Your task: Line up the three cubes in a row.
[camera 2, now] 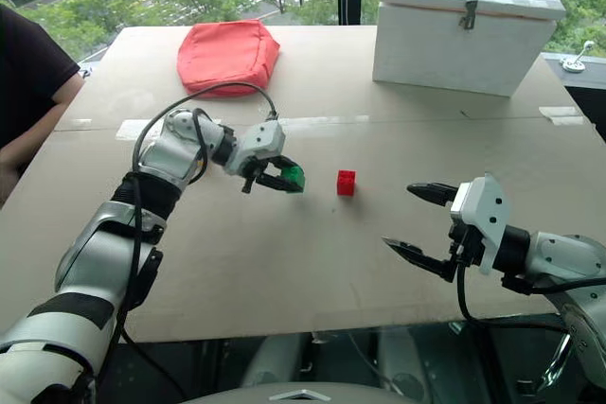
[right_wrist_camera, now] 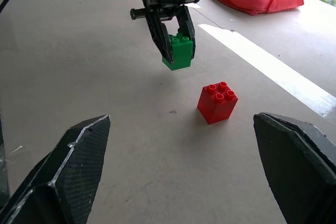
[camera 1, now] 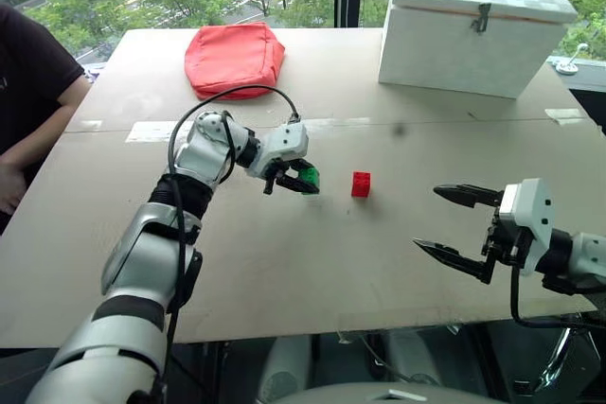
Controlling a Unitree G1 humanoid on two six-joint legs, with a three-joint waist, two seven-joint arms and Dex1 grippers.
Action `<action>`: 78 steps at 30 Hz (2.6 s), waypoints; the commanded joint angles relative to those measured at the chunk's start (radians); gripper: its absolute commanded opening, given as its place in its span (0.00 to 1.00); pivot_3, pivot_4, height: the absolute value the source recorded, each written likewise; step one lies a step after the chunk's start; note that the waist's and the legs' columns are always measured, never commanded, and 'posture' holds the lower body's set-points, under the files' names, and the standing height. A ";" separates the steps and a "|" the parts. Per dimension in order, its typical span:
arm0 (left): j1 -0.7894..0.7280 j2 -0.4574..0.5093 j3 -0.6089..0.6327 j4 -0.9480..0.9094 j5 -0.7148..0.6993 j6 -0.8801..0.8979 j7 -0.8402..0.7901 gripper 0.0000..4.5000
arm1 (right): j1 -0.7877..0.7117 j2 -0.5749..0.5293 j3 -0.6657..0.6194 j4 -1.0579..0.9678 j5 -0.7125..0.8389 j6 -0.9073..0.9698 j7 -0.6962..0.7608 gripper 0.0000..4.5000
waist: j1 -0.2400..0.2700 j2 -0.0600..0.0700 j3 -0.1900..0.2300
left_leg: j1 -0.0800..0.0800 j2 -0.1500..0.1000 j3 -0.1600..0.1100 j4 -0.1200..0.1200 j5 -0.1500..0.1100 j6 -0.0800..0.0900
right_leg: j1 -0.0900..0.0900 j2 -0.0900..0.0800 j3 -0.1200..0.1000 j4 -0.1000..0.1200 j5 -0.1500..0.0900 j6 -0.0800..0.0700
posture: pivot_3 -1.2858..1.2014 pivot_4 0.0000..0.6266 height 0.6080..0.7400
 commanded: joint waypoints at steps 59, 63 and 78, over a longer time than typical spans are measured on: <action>-0.092 0.274 0.221 0.474 0.188 0.004 0.343 0.58 | -0.041 -0.015 0.046 0.024 0.017 -0.071 0.017 1.00 | -0.007 -0.005 -0.002 | 0.001 0.005 0.002 0.001 0.000 0.000 | 0.000 0.001 0.000 0.002 0.003 -0.002 | 0.52 0.24 1.00; -0.091 0.272 0.256 0.478 0.160 -0.040 0.314 0.29 | -0.018 -0.013 0.038 0.007 0.015 -0.067 0.002 1.00 | -0.002 -0.006 -0.002 | 0.001 0.005 0.002 0.001 0.000 0.000 | 0.000 0.001 0.000 0.002 0.003 -0.002 | 0.52 0.24 1.00; -0.045 0.176 0.201 0.312 0.077 -0.226 -0.105 0.29 | -0.039 -0.033 0.056 0.027 0.012 -0.067 0.021 1.00 | -0.004 -0.006 -0.002 | 0.001 0.005 0.002 0.002 0.000 0.000 | 0.001 0.001 0.001 0.002 0.003 -0.003 | 0.52 0.24 1.00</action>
